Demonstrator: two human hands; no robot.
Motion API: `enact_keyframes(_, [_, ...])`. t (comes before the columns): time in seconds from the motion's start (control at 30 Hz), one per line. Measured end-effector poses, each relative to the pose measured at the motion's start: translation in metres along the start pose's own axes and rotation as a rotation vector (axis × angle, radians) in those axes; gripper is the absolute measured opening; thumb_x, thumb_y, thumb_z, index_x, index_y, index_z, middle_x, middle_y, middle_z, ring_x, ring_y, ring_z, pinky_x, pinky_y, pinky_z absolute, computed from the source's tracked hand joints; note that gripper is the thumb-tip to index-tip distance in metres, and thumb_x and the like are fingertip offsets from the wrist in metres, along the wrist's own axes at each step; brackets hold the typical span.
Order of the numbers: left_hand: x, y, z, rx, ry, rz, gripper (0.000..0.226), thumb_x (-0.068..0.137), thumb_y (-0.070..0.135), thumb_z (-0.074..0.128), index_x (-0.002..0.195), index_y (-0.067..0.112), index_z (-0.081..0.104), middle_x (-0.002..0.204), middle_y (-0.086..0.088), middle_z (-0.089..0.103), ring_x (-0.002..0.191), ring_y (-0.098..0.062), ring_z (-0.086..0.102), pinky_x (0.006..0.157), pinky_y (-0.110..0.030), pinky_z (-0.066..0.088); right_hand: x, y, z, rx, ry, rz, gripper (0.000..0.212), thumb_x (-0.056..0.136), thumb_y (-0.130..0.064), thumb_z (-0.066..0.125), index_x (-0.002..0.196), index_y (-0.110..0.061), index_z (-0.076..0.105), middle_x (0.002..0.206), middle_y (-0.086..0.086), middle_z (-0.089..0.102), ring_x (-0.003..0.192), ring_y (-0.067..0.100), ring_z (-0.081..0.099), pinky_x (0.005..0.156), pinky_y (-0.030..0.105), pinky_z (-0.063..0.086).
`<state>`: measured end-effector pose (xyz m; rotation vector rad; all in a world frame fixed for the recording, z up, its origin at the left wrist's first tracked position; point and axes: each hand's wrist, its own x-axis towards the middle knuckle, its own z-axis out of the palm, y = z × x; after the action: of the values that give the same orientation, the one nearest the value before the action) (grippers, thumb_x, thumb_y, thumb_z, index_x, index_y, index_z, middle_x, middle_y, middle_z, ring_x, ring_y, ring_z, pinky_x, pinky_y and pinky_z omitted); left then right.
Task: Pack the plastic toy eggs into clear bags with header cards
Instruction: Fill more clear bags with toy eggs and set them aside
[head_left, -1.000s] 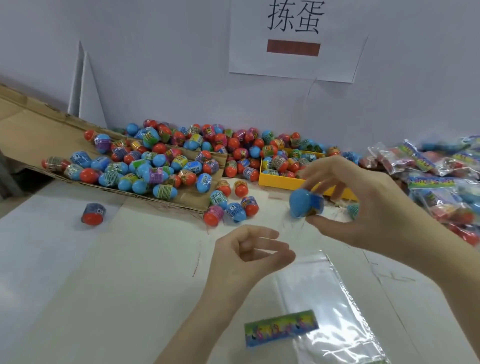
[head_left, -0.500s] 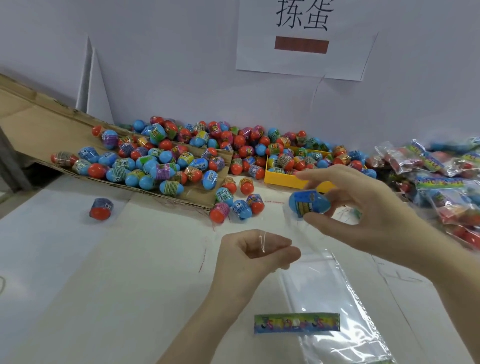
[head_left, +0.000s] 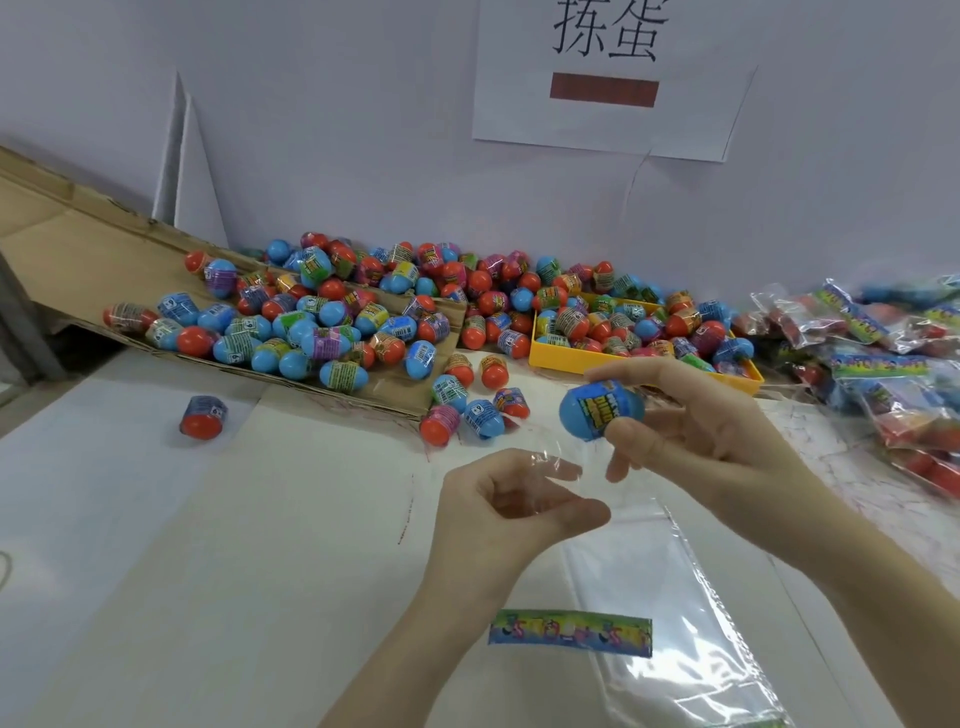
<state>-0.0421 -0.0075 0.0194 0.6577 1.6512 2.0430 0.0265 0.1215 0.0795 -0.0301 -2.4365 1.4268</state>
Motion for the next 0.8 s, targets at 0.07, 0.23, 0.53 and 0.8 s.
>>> enact_keyframes(0.07, [0.000,0.000,0.000,-0.016,-0.009,0.011,0.027,0.052,0.004,0.082,0.061,0.027,0.073,0.056,0.001,0.069,0.055,-0.007,0.064,0.058,-0.015,0.052,0.001,-0.003,0.000,-0.004,0.040,0.027,0.038,0.063,-0.042,0.058,0.099,-0.031,0.058,0.099,-0.011,0.060,0.064,0.015,0.066,0.066,0.020,0.054])
enact_keyframes(0.23, [0.001,-0.002,-0.001,-0.042,-0.018,0.012,0.026,0.055,-0.001,0.081,0.066,0.020,0.071,0.058,-0.002,0.069,0.055,-0.009,0.065,0.057,-0.016,0.052,0.006,-0.010,-0.004,-0.148,0.025,0.049,0.030,0.076,-0.011,0.066,0.098,-0.029,0.062,0.100,-0.008,0.060,0.061,0.012,0.067,0.070,0.026,0.056])
enact_keyframes(0.53, [0.002,-0.004,-0.002,-0.021,-0.121,-0.040,0.028,0.059,0.005,0.085,0.074,0.026,0.073,0.086,0.006,0.074,0.065,-0.011,0.068,0.064,-0.018,0.053,0.013,-0.019,-0.018,-0.339,-0.230,0.096,0.041,0.071,-0.020,0.071,0.100,-0.043,0.052,0.092,-0.015,0.062,0.077,0.005,0.064,0.074,0.019,0.054])
enact_keyframes(0.8, [0.001,-0.006,-0.004,-0.104,-0.101,-0.060,0.041,0.060,0.002,0.082,0.094,0.022,0.070,0.082,0.000,0.073,0.064,-0.008,0.066,0.060,-0.014,0.049,0.013,-0.018,-0.015,-0.610,-0.292,0.010,0.031,0.054,-0.062,0.046,0.083,-0.051,0.052,0.097,-0.039,0.051,0.101,-0.015,0.037,0.083,0.004,0.029])
